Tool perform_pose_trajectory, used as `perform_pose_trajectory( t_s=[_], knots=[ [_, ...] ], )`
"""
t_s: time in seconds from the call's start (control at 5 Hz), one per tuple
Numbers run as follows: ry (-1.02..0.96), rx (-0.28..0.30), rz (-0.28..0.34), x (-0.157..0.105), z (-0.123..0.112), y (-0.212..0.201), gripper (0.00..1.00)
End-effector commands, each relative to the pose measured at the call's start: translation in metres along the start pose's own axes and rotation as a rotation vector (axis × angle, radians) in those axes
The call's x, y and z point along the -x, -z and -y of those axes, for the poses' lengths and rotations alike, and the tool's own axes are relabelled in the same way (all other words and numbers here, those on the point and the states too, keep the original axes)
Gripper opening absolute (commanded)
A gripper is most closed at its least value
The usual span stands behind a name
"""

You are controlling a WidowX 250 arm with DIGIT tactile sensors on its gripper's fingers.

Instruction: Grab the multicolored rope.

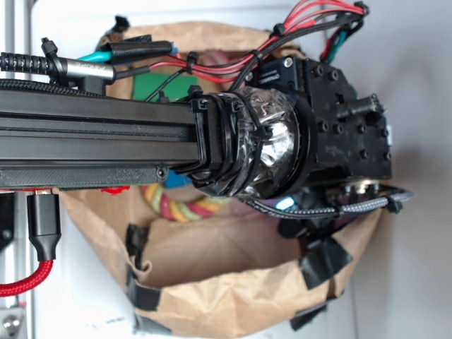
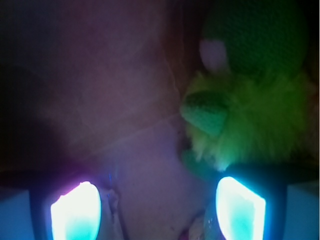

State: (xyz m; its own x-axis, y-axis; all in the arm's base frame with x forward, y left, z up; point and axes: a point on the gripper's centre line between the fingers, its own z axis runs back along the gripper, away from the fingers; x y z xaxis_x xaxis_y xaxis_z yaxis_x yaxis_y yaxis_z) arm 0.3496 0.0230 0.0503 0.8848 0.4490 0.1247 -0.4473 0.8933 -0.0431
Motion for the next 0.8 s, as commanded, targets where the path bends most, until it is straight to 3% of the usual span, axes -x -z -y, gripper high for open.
perform_pose_trajectory(
  t_s=[0.0, 0.4, 0.6],
  knots=[
    [-0.018, 0.089, 0.066, 0.004, -0.012, -0.039, 1.00],
    [-0.008, 0.137, 0.135, 0.029, -0.025, -0.046, 1.00],
    [-0.015, 0.190, 0.149, 0.030, -0.029, -0.037, 1.00]
  ],
)
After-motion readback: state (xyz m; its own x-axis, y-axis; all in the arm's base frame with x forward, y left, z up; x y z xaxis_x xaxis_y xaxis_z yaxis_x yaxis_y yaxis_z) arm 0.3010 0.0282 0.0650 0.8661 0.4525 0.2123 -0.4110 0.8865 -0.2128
